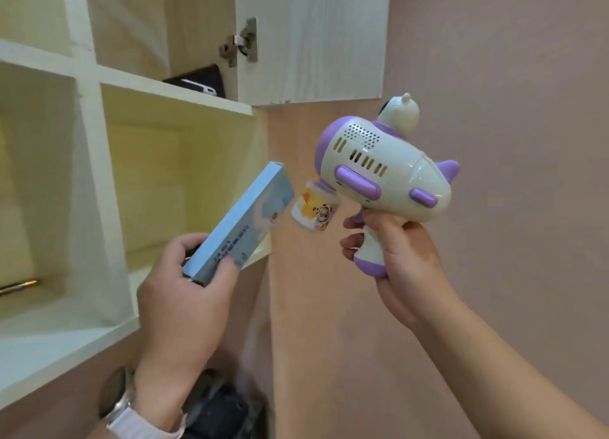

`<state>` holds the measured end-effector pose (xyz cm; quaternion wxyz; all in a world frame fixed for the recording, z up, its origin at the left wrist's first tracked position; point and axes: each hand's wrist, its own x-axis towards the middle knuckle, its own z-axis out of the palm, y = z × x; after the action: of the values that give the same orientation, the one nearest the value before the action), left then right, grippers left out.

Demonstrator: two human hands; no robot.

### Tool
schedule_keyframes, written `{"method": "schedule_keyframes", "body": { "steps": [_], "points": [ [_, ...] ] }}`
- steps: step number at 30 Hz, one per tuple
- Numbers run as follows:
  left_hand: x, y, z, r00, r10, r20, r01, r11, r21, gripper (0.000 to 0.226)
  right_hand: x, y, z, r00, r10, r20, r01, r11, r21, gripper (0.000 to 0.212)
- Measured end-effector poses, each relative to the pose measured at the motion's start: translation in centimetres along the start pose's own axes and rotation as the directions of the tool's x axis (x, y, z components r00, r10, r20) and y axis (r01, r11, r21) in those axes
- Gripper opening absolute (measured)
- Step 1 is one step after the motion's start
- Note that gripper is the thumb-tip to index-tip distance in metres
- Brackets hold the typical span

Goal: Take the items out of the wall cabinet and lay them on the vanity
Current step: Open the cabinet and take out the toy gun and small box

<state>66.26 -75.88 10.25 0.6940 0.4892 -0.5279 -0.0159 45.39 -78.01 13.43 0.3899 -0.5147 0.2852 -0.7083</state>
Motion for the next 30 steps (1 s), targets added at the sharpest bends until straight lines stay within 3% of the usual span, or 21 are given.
{"method": "schedule_keyframes", "body": {
  "steps": [6, 10, 13, 22, 24, 28, 30],
  "points": [
    [-6.5, -3.5, 3.5, 0.95, -0.194, 0.243, 0.245, 0.949, -0.198, 0.03, -6.6, 1.9, -6.2, 0.977, 0.099, -0.187, -0.123, 0.985, -0.124, 0.009],
    [-11.6, -3.6, 5.7, 0.829, -0.337, 0.446, 0.468, 0.854, -0.225, 0.023, -11.0, 2.2, -10.9, 0.924, 0.178, -0.338, -0.231, 0.965, -0.124, 0.008],
    [-15.5, -2.5, 7.2, 0.744, -0.37, 0.557, 0.556, 0.805, -0.207, 0.024, -14.3, 1.6, -14.5, 0.876, 0.222, -0.428, -0.287, 0.953, -0.093, 0.004],
    [-28.6, 6.9, 11.8, 0.531, -0.323, 0.784, 0.684, 0.709, -0.171, 0.034, -27.0, -5.5, -26.6, 0.744, 0.212, -0.633, -0.347, 0.933, -0.095, 0.008],
    [-32.5, 10.1, 12.7, 0.481, -0.291, 0.827, 0.697, 0.699, -0.159, 0.031, -30.7, -8.3, -29.7, 0.712, 0.201, -0.673, -0.356, 0.929, -0.1, 0.004],
    [-40.5, 17.3, 13.5, 0.381, -0.198, 0.903, 0.712, 0.686, -0.15, 0.026, -38.5, -14.1, -35.4, 0.627, 0.16, -0.762, -0.375, 0.92, -0.115, 0.023],
    [-44.4, 20.9, 13.7, 0.329, -0.15, 0.932, 0.722, 0.677, -0.146, 0.025, -42.6, -16.8, -38.1, 0.579, 0.115, -0.807, -0.361, 0.924, -0.127, 0.017]
  ]
}}
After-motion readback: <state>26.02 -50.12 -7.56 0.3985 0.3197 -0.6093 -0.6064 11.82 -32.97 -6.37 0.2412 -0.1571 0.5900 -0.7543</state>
